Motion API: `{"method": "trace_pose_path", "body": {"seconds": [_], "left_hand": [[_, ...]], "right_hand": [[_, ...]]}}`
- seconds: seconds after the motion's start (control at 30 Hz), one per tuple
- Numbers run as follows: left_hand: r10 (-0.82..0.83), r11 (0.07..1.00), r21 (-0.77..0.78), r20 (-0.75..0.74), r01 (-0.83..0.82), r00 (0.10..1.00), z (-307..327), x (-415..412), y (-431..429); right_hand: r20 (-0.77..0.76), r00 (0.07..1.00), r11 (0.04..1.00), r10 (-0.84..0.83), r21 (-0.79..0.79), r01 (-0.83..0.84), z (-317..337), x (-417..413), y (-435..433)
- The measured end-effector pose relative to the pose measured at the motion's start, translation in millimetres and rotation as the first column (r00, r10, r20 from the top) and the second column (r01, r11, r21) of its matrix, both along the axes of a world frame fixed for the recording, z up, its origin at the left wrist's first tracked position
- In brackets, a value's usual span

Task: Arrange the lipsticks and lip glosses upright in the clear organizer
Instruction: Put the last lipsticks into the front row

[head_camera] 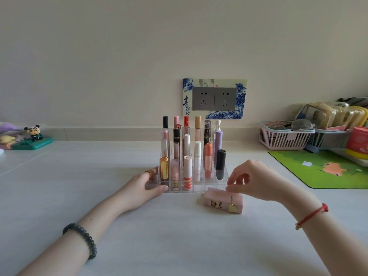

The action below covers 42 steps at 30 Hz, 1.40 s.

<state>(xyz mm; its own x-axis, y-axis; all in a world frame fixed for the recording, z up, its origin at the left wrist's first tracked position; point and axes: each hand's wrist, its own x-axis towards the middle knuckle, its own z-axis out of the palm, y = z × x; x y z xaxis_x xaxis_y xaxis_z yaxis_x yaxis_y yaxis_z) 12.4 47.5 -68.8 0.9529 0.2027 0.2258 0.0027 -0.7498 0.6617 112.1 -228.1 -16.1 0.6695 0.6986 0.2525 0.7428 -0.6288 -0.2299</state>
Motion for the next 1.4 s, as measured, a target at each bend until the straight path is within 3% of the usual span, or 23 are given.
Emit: {"method": "trace_pose_path", "body": {"seconds": [0.37,0.63,0.7,0.77,0.9,1.0,1.23,1.4], "left_hand": [[-0.007,1.000,-0.017,0.007,0.007,1.000,-2.2,0.8,1.7],[-0.008,1.000,-0.010,0.001,0.008,1.000,-1.9,0.0,1.8],[-0.009,1.000,-0.006,-0.003,0.009,1.000,-1.3,-0.1,1.8],[-0.012,1.000,-0.014,-0.005,0.012,1.000,-0.9,0.2,2.0],[-0.006,1.000,-0.006,-0.011,0.006,1.000,-1.0,0.3,1.8],[-0.006,1.000,0.001,-0.015,0.006,1.000,-0.7,0.5,1.4],[-0.017,1.000,-0.013,0.001,0.017,1.000,-0.7,0.4,0.8],[-0.016,1.000,-0.013,0.011,0.016,1.000,-0.8,0.7,1.6]], "right_hand": [[-0.178,0.984,0.992,-0.027,-0.130,0.003,-4.5,1.1,-2.9],[-0.125,0.992,0.982,0.003,-0.187,-0.026,0.5,2.7,-6.9],[-0.177,0.984,0.998,0.031,-0.047,-0.040,3.0,6.5,-9.7],[-0.336,0.928,0.974,0.162,0.203,-0.096,5.7,4.5,-8.7],[-0.512,0.742,0.816,0.433,0.572,-0.082,8.0,-4.3,3.5],[-0.526,0.672,0.713,0.521,0.701,-0.004,4.7,-10.2,17.4],[-0.285,0.908,0.715,0.306,0.699,-0.021,-4.8,-16.5,44.2],[-0.234,0.953,0.720,0.192,0.694,0.025,-14.2,-11.0,52.8]]}}
